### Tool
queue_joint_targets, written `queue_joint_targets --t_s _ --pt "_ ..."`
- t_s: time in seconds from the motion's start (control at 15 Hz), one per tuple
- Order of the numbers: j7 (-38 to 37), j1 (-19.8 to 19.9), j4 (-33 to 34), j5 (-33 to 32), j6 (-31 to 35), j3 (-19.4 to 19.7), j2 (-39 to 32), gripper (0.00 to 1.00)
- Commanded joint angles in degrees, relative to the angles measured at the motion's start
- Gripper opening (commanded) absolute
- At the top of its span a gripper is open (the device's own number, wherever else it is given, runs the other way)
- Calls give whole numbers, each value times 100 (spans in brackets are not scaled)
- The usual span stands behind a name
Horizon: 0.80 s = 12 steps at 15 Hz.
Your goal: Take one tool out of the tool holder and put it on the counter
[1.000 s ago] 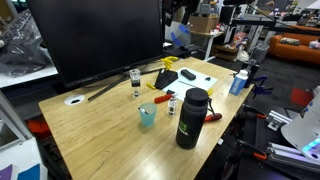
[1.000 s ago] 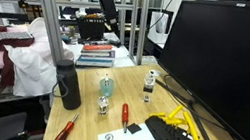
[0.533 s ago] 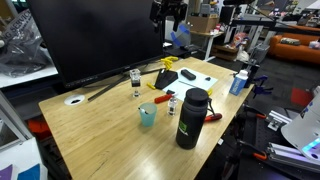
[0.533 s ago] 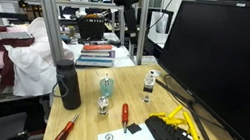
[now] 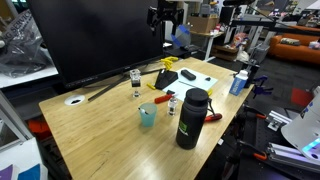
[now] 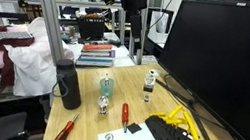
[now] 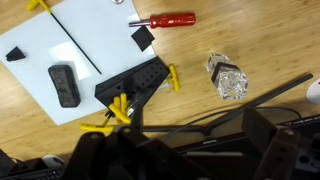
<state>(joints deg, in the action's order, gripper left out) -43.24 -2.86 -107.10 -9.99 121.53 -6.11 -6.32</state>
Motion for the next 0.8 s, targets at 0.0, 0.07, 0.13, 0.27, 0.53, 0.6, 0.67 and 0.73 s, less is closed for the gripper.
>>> queue_joint_targets --t_s 0.0,0.07,0.13,0.27,0.53,0.6,0.67,0.73 --pt "14 -129 7 19 -9 131 1 100" --pt "14 -127 7 19 -9 137 0 100" --pt "14 -125 7 19 -9 144 0 100" --pt "-133 -93 89 79 -35 217 -137 100" --pt "-804 -7 341 257 39 558 -712 100" --pt "-1078 -14 488 248 -28 670 -883 100" --pt "-1315 -14 656 286 -139 773 -1055 100" --pt "-1505 -12 805 350 -216 851 -1204 100"
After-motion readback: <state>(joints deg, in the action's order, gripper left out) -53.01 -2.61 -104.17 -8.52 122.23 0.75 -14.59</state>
